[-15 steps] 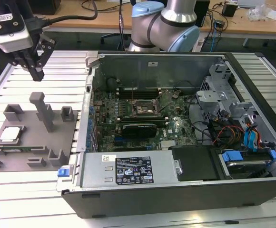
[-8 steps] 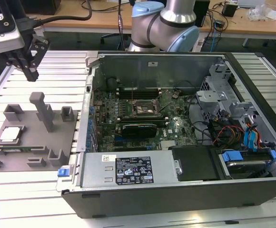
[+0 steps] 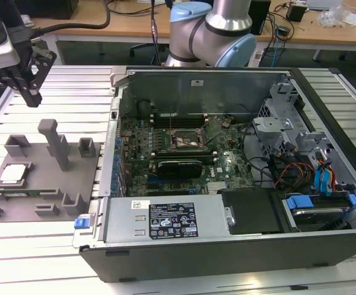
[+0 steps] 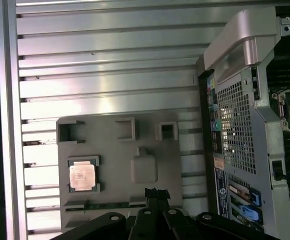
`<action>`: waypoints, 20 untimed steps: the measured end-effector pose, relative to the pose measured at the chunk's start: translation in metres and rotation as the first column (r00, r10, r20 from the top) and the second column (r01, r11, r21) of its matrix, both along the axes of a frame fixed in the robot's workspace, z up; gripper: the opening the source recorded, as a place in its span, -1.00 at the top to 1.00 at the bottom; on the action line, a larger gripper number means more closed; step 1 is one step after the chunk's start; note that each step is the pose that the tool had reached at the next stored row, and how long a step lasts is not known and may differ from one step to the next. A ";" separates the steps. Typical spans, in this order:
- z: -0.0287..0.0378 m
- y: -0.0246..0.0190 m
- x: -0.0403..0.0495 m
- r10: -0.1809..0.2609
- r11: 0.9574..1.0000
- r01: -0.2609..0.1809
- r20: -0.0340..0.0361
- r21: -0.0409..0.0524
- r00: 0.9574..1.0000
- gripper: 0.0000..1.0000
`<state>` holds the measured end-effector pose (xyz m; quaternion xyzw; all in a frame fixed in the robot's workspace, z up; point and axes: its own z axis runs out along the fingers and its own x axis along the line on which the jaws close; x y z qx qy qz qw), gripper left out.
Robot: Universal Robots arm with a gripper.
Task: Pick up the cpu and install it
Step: 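Reach for the cpu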
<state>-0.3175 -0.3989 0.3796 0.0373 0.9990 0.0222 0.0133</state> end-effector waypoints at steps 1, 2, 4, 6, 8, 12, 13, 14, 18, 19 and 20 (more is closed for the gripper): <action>-0.0014 0.0000 -0.0018 0.000 1.000 0.000 0.000 0.000 1.000 0.79; -0.0029 0.0000 -0.0041 0.000 1.000 0.000 0.000 0.000 1.000 0.79; -0.0069 -0.0001 -0.0117 0.000 1.000 0.000 0.000 0.000 1.000 0.79; -0.0099 -0.0001 -0.0186 0.000 1.000 0.000 0.000 0.000 1.000 0.79; -0.0128 -0.0001 -0.0259 0.000 1.000 0.000 0.000 0.000 1.000 0.79; -0.0171 -0.0001 -0.0383 0.000 1.000 0.000 0.000 0.000 1.000 0.79; -0.0181 -0.0001 -0.0414 0.000 1.000 0.000 0.000 0.000 1.000 0.79; -0.0193 -0.0001 -0.0454 0.000 1.000 0.000 0.000 0.000 1.000 0.79; -0.0238 -0.0002 -0.0586 0.000 1.000 0.000 0.000 0.000 1.000 0.79; -0.0256 -0.0001 -0.0642 0.000 1.000 0.000 0.000 0.000 1.000 0.79; -0.0266 -0.0001 -0.0671 0.000 1.000 0.000 0.000 0.000 1.000 0.79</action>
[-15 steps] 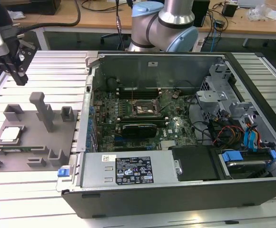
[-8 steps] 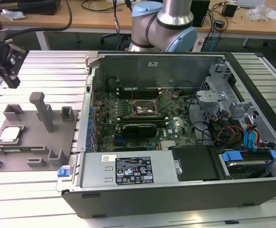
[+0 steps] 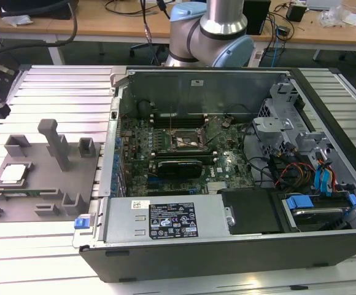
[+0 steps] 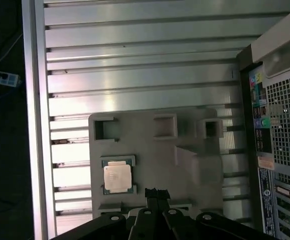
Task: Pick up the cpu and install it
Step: 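Reach for the cpu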
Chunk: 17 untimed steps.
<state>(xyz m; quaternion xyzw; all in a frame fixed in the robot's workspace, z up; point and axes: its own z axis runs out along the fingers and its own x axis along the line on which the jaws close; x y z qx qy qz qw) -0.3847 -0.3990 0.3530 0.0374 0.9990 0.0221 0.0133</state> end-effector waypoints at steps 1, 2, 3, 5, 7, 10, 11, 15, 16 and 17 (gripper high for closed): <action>-0.0009 0.0000 -0.0028 0.000 1.000 0.000 0.000 0.000 1.000 0.79; -0.0028 0.0000 -0.0081 0.000 1.000 0.000 0.000 0.000 1.000 0.79; -0.0037 0.0000 -0.0105 0.000 1.000 0.000 0.000 0.000 1.000 0.79; -0.0064 0.0000 -0.0169 0.000 1.000 0.000 0.000 0.000 1.000 0.79; -0.0093 -0.0001 -0.0220 0.000 1.000 0.000 0.000 0.000 1.000 0.79; -0.0147 -0.0015 -0.0226 0.000 1.000 0.000 0.000 0.000 1.000 0.79; -0.0164 -0.0024 -0.0226 0.000 1.000 0.000 0.000 0.000 1.000 0.79; -0.0241 -0.0066 -0.0224 0.000 1.000 0.000 -0.002 0.000 1.000 0.79; -0.0257 -0.0072 -0.0223 0.000 1.000 0.000 -0.002 0.000 1.000 0.79; -0.0292 -0.0083 -0.0222 0.000 1.000 0.000 -0.003 0.000 1.000 0.79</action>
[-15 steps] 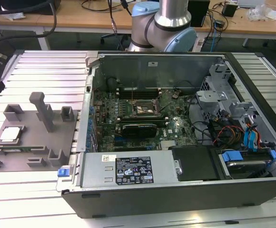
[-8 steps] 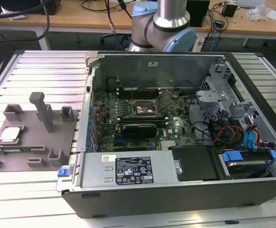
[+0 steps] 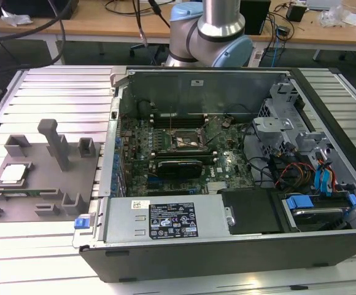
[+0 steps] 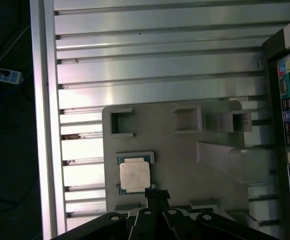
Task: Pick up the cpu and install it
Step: 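Reach for the cpu, then pick up the cpu and move it towards the insertion slot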
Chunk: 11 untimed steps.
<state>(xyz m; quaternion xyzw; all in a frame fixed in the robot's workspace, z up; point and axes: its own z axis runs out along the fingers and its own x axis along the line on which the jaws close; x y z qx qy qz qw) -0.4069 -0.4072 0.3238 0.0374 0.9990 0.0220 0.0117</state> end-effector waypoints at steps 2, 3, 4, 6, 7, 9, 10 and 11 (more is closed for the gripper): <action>-0.0041 -0.0016 0.0004 0.000 1.000 0.000 -0.001 0.000 1.000 0.79; -0.0051 -0.0020 0.0005 0.000 1.000 0.000 -0.001 0.000 1.000 0.79; -0.0053 -0.0020 0.0005 0.000 1.000 0.000 -0.001 0.000 1.000 0.79; -0.0053 -0.0020 0.0005 0.000 1.000 0.000 -0.001 0.000 1.000 0.79; -0.0057 -0.0020 0.0005 0.000 1.000 0.000 -0.001 0.000 1.000 0.79; -0.0061 -0.0020 0.0006 0.000 1.000 0.000 -0.001 0.000 1.000 0.79; -0.0061 -0.0020 0.0005 0.000 1.000 0.000 -0.001 0.000 1.000 0.79; -0.0062 -0.0020 0.0006 0.000 1.000 0.000 -0.001 0.000 1.000 0.79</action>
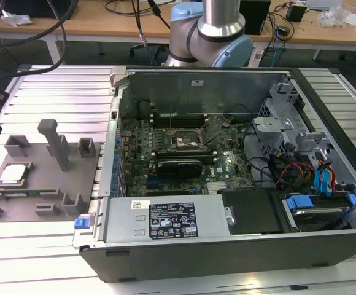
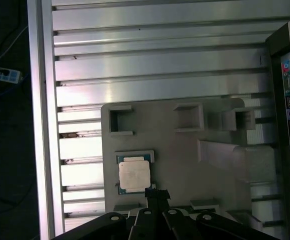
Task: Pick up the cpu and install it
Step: 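Pick up the cpu and move it towards the insertion slot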
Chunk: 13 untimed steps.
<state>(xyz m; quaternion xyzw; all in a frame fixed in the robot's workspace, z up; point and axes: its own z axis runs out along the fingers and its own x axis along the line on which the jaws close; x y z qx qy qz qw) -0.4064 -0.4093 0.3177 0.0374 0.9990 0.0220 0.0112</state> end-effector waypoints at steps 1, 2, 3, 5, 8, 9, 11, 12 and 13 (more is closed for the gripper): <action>0.0000 0.0000 0.0000 0.000 1.000 0.000 0.000 0.000 1.000 0.79; -0.0001 0.0000 0.0000 0.000 1.000 0.000 0.000 0.000 1.000 0.79; -0.0001 0.0000 0.0000 0.000 1.000 0.000 0.000 0.000 1.000 0.79; -0.0002 0.0000 0.0000 0.000 1.000 0.000 0.000 0.000 1.000 0.79; -0.0021 0.0000 -0.0001 0.000 1.000 0.000 0.000 0.000 1.000 0.79; -0.0036 0.0000 -0.0001 0.000 1.000 0.000 0.000 0.000 1.000 0.79; -0.0051 0.0000 -0.0003 0.000 1.000 0.000 0.000 0.000 1.000 0.79; -0.0056 0.0000 -0.0005 0.000 1.000 0.000 0.000 0.000 1.000 0.79; -0.0059 0.0000 -0.0006 0.000 1.000 0.000 0.000 0.000 1.000 0.79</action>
